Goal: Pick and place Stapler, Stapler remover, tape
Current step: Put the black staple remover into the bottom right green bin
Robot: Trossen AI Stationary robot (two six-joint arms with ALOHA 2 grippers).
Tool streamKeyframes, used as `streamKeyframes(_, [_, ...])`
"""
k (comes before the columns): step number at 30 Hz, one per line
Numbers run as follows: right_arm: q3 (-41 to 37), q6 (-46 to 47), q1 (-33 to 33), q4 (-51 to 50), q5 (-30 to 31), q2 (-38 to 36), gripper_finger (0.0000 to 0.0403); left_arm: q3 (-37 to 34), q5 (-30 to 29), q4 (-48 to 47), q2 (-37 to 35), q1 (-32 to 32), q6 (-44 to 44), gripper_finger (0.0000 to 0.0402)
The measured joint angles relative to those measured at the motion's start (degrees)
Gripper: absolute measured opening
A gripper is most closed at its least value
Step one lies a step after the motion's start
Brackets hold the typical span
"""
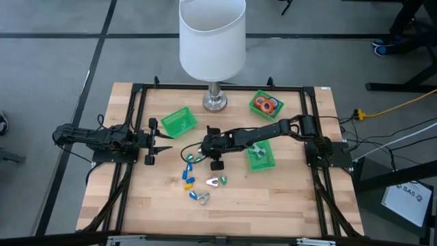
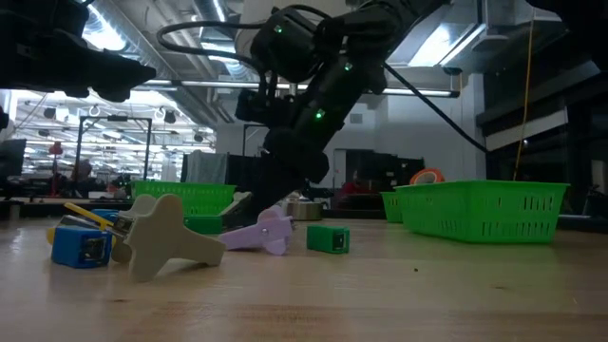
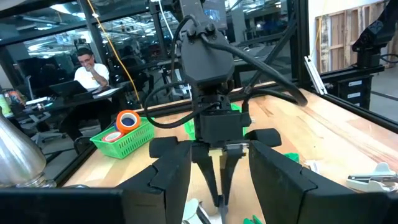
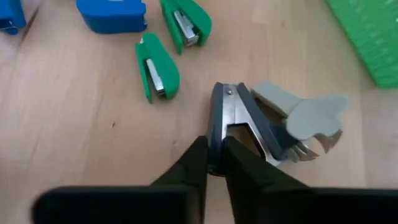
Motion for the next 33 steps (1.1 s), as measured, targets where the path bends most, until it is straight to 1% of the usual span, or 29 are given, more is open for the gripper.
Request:
streamKeyframes(2, [0.00,-0.69,-0.03,0.11,0.10,-0.08,0.0017,-0.01,0.00,0.00,0.00,-0.02,0.01,0.0157])
streamKeyframes(7, [-0.04,-0.54,-0.04,-1.81,-0.05,-1.51,0.0021,-0.01,0.00,0.01,0.00,0.00,0.00,0.0157])
streamKeyframes(10, [-1.49,0.30,-0.04,-3.73,-0.15,-4.50,0.0016,-0.01,0.00,0.00,0.00,-0.01,0.00,0.0157])
streamKeyframes(15, [-8.60,3.11,-0.11,-5.98,-0.21,-12.70,0.0011,0.00,0.00,0.00,0.00,-0.02,0.01,0.0157])
streamKeyframes(24, [-24.10,10.62,-0.02,-6.96,-0.24,-31.65,0.0010,-0.02,0.00,0.00,-0.01,-0.01,0.01,0.0157])
streamKeyframes(30, [-32.30,16.20,-0.04,-10.61,-2.61,-41.80,0.0010,0.00,0.00,0.00,-0.01,0.00,0.01,0.0157])
streamKeyframes(33, [-35.17,18.22,-0.04,-12.47,-4.49,-45.58,0.0010,0.00,0.00,0.01,-0.02,-0.02,0.00,0.0157])
